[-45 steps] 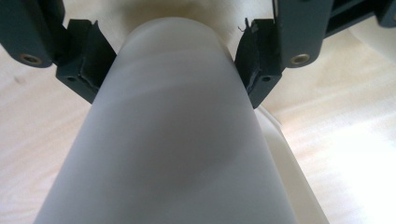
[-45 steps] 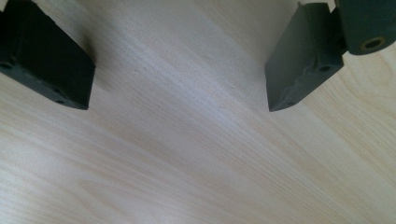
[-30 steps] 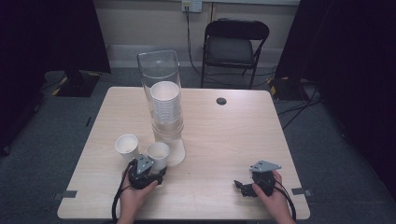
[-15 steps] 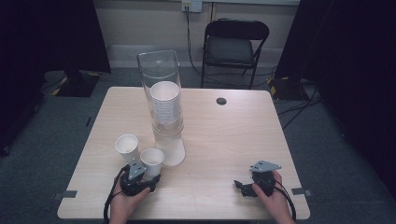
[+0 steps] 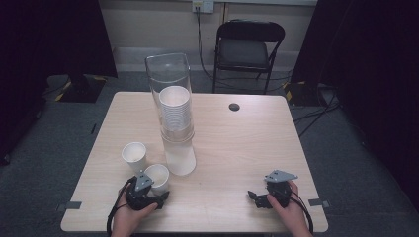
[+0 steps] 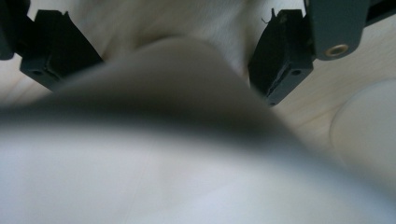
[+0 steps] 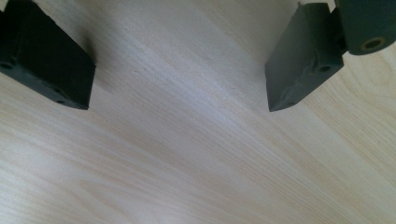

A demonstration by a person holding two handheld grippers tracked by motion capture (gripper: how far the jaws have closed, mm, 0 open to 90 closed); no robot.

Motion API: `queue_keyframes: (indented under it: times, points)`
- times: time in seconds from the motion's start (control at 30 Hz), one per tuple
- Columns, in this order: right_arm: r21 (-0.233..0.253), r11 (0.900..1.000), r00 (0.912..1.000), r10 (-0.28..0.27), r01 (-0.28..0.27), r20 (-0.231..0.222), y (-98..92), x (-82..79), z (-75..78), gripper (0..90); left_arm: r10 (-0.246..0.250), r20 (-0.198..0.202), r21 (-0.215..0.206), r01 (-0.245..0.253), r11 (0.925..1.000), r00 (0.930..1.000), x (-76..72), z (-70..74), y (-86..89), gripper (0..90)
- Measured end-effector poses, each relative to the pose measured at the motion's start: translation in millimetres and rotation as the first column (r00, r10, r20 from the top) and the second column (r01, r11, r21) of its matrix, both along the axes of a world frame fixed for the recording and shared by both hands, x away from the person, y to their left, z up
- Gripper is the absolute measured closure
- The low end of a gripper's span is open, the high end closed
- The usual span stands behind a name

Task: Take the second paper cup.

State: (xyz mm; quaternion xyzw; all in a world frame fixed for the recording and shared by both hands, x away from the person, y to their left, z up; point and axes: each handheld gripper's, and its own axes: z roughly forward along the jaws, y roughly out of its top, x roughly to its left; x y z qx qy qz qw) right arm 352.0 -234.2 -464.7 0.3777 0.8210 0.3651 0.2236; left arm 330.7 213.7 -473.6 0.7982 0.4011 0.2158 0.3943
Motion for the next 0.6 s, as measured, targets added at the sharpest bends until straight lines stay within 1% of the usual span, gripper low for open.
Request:
queue_keyframes:
  times: [0.03, 0.13, 0.2, 0.27, 0.37, 0.47, 0.53, 0.6]
  points:
    - [0.002, 1.0, 1.0, 0.001, -0.001, -0.001, 0.0, 0.1, -0.1, 7.6, 0.001, 0.0, -0.002, -0.001, 1.0, 1.0, -1.9, -0.4, 3.2, 18.7]
    - [0.003, 1.0, 1.0, 0.002, -0.001, -0.002, 0.0, 0.1, 0.0, 7.6, 0.01, -0.002, -0.027, -0.011, 0.9996, 0.9999, -7.1, -0.9, 14.7, 16.9]
    - [0.002, 1.0, 1.0, 0.002, -0.002, -0.001, -0.1, 0.1, 0.0, 7.6, 0.01, -0.009, -0.025, -0.01, 0.9996, 0.9999, -10.9, 0.4, 27.0, 16.4]
    - [0.002, 1.0, 1.0, 0.001, -0.001, -0.001, 0.0, 0.1, 0.0, 7.6, 0.013, -0.005, -0.026, -0.013, 0.9996, 0.9999, -13.4, 1.5, 36.4, 16.2]
    - [0.002, 1.0, 1.0, 0.001, -0.001, -0.001, 0.0, 0.1, 0.0, 7.6, 0.04, -0.005, -0.036, -0.04, 0.9986, 0.9992, -17.0, 3.6, 53.0, 16.1]
    - [0.002, 1.0, 1.0, 0.001, -0.001, -0.001, 0.0, 0.1, -0.1, 7.6, 0.048, -0.007, -0.041, -0.048, 0.998, 0.9988, -20.4, 4.1, 69.7, 15.9]
    - [0.003, 1.0, 1.0, 0.001, -0.001, -0.002, 0.0, 0.1, 0.0, 7.6, 0.048, -0.014, -0.029, -0.049, 0.9984, 0.9987, -22.2, 3.4, 80.4, 15.9]
    - [0.002, 1.0, 1.0, 0.001, -0.001, -0.001, 0.0, 0.1, -0.1, 7.6, 0.051, -0.013, -0.016, -0.051, 0.9986, 0.9986, -24.0, 2.4, 89.6, 16.1]
